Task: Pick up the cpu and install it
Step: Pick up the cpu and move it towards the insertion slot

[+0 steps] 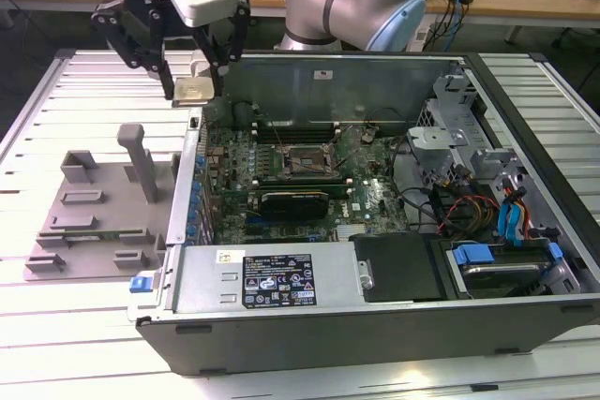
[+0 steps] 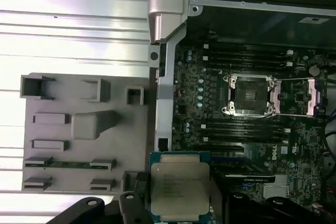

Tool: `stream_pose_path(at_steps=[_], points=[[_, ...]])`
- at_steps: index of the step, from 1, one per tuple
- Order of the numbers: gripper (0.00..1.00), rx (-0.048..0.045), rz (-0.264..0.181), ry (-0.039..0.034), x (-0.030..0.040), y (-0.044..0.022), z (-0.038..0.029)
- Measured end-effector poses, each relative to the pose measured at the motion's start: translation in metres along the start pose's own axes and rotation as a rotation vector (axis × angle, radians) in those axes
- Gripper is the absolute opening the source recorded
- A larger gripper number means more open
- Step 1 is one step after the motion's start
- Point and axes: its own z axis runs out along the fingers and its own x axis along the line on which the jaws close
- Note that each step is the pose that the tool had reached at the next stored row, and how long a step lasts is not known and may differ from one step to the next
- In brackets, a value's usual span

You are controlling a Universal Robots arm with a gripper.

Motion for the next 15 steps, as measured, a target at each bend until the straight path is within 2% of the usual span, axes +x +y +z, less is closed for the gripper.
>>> stream_pose_path(at_steps=[3,7,9,10,11,15], points=[[0.55,0.0000,0.000,0.0000,-0.0071,-0.0003,0.0004],[0.55,0.0000,0.000,0.0000,-0.0246,-0.0011,0.0011],[0.55,0.0000,0.000,0.0000,-0.0306,-0.0014,0.0014],[0.55,0.0001,0.000,0.0000,-0.0371,-0.0016,0.0017],[0.55,0.0000,0.000,0.0000,-0.0406,-0.0018,0.0019],[0.55,0.0000,0.000,0.0000,-0.0482,-0.0021,0.0023]])
